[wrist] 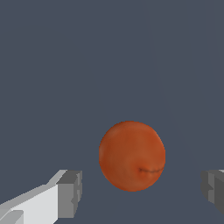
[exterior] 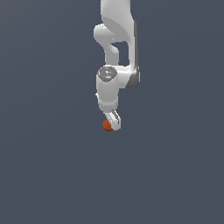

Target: Pick up the object and move it to a goal position.

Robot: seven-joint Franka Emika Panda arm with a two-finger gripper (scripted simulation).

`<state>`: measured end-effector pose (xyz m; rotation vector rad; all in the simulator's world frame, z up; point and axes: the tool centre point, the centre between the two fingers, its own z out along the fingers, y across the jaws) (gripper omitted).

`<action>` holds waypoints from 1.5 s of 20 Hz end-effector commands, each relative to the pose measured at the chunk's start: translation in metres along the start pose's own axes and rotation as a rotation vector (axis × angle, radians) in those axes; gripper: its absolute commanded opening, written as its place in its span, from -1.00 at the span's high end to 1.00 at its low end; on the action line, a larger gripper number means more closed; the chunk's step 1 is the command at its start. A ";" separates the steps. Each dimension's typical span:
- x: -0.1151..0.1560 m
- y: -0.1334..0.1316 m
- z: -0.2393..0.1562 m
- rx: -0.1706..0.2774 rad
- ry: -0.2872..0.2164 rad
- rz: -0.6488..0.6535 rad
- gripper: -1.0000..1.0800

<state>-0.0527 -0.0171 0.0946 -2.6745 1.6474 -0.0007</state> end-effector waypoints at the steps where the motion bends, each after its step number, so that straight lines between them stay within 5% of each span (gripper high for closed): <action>1: 0.000 0.000 0.006 -0.001 0.000 0.000 -0.92; 14: 0.000 0.001 0.048 -0.001 0.000 0.005 -0.92; 15: 0.000 0.001 0.048 -0.001 0.000 0.005 1.00; 30: -0.001 -0.001 0.039 0.001 0.000 0.004 1.00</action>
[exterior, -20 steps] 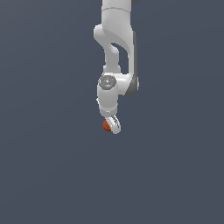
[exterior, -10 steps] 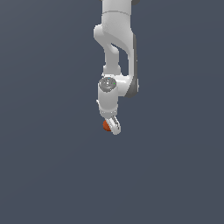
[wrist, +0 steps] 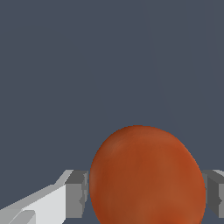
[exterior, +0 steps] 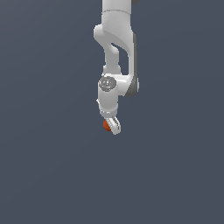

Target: Pick up the object and move it to a goal position.

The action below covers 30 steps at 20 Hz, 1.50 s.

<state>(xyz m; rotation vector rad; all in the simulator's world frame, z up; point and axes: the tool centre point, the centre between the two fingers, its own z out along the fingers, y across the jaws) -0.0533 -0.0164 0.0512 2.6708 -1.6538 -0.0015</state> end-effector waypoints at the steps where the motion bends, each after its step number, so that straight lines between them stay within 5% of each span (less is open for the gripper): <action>1: 0.000 -0.002 -0.007 0.003 0.001 0.000 1.00; 11: -0.003 -0.012 -0.072 0.002 0.002 0.001 1.00; 30: -0.013 -0.044 -0.270 0.000 0.004 0.003 1.00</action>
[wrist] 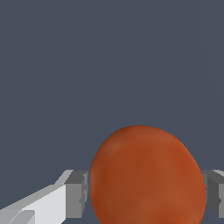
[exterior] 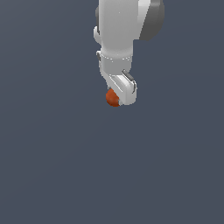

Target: Pick up the object and move it to a goal position.

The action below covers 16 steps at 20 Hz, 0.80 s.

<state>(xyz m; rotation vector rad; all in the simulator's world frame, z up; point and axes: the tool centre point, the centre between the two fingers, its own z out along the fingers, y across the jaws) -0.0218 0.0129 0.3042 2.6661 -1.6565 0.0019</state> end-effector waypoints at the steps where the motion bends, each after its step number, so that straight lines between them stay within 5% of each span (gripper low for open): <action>1: -0.001 -0.004 -0.027 0.001 0.001 0.000 1.00; 16: -0.007 -0.030 -0.152 0.001 -0.001 -0.003 1.00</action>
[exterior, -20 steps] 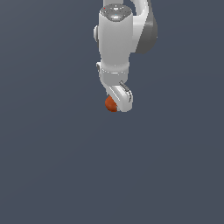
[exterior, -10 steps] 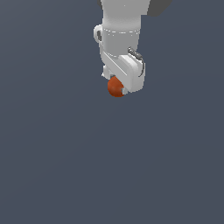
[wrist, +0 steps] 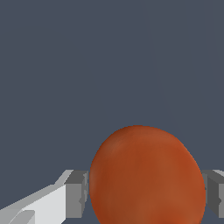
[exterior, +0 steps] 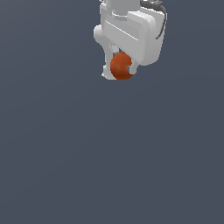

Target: Pick up the object and move it to a goal position.

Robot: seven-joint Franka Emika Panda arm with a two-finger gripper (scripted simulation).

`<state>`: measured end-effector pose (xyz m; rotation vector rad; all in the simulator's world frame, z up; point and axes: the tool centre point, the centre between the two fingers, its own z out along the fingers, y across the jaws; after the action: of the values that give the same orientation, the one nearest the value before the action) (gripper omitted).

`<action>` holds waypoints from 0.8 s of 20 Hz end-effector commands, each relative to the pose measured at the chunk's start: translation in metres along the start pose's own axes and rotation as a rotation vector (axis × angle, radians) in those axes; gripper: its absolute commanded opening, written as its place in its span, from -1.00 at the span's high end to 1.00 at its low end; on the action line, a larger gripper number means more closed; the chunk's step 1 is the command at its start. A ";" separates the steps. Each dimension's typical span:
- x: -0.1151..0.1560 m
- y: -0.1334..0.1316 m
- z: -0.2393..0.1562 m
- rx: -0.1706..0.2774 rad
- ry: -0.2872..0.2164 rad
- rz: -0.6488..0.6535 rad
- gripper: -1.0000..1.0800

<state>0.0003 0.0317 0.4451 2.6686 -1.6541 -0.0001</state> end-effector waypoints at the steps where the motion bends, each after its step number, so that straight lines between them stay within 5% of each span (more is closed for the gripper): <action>1: -0.001 -0.004 -0.018 0.001 0.000 0.000 1.00; 16: -0.002 -0.016 -0.065 0.001 -0.001 -0.001 1.00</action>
<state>0.0132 0.0402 0.5070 2.6700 -1.6525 -0.0020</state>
